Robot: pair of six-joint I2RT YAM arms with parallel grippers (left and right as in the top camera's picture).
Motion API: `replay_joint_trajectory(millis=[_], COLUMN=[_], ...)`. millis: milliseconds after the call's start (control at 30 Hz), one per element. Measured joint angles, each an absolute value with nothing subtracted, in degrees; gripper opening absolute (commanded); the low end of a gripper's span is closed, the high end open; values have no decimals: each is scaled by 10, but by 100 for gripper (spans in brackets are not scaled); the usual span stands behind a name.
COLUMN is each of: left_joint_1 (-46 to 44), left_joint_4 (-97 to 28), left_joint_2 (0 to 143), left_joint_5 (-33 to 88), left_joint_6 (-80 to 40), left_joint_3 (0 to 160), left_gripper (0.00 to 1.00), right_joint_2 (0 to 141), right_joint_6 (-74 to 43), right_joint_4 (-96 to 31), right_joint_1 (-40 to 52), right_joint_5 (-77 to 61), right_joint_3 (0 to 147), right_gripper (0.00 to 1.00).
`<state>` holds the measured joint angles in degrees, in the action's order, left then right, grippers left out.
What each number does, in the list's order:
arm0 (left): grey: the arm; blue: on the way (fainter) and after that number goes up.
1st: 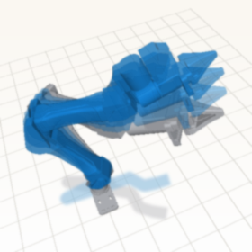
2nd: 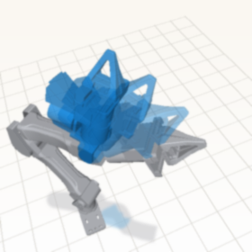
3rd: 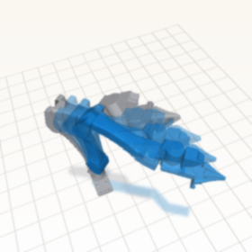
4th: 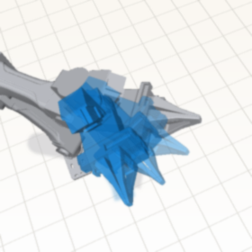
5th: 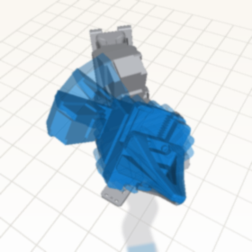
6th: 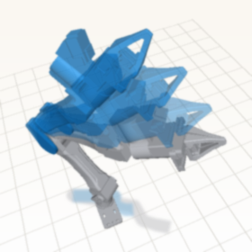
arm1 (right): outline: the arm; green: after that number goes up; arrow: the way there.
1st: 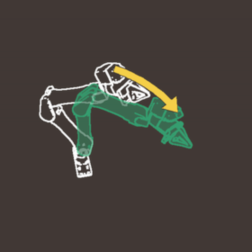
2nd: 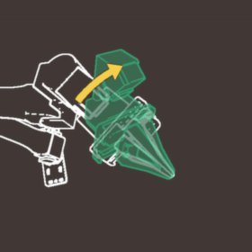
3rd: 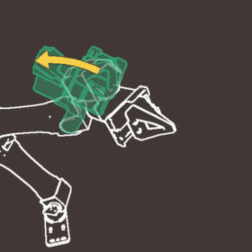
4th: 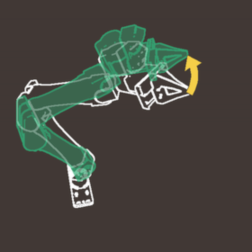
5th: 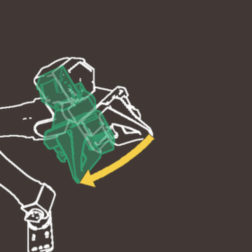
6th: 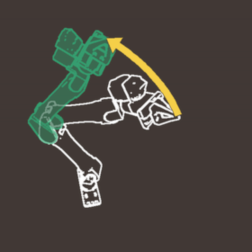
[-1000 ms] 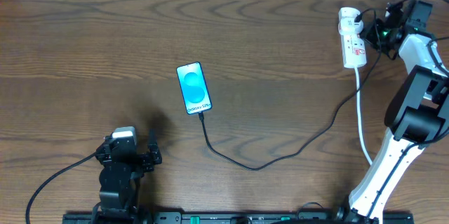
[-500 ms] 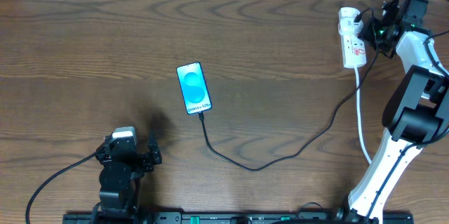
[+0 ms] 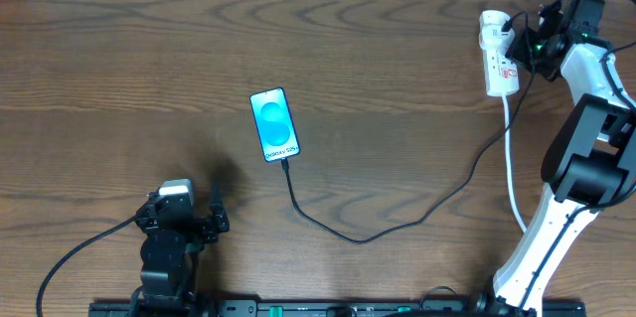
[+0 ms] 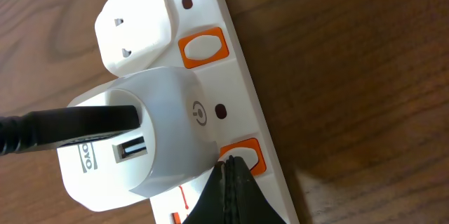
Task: Plug charger to phone and switch on socket
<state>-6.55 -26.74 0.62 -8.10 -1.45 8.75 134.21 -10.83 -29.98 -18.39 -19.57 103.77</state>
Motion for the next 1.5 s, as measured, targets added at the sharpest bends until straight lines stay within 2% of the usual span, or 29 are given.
replay_joint_trajectory(millis=[1500], left_joint_1=[-65], left_joint_4=[-267], left_joint_2=[6], left_joint_5=[-81], left_joint_6=[-15], left_joint_3=[88], left_gripper=[93], right_joint_2=[1330], right_joint_6=[-104], right_joint_4=[-320], right_joint_1=[-194], right_joint_5=[-154], right_joint_3=[1035], right_gripper=[1])
